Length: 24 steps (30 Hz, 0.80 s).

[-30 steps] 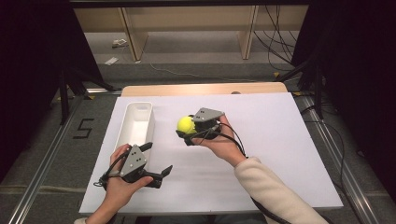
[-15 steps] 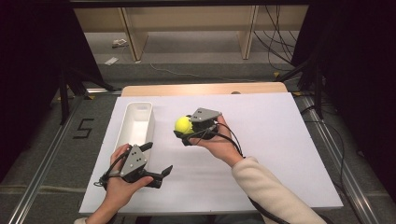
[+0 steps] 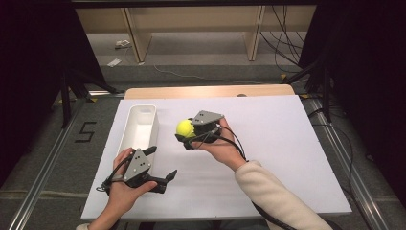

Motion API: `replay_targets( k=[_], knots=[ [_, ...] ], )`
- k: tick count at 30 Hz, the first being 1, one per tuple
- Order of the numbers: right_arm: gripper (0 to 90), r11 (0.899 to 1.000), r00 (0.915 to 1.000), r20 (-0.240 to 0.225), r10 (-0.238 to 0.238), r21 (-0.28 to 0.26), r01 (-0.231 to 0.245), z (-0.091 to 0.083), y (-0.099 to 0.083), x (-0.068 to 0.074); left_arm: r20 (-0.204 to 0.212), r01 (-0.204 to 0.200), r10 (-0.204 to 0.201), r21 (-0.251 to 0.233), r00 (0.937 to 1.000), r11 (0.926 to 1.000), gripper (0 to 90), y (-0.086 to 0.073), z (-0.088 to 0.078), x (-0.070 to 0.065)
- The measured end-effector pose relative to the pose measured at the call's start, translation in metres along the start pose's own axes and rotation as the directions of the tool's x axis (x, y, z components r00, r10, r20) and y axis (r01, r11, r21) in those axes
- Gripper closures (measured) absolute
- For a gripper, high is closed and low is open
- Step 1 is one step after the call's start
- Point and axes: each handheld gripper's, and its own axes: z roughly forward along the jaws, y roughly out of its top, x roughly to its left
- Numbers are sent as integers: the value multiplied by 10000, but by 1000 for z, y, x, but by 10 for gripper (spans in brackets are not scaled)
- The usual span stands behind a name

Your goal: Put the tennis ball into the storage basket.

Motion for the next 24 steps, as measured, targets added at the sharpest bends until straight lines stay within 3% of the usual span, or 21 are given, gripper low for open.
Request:
replay_targets(
  k=[24],
  knots=[
    [268, 10000, 9999, -139, 4, 23, -4, 8, 2, 6, -1, 22, -22, -7, 10000, 10000, 0, 0, 0, 0]
  ],
)
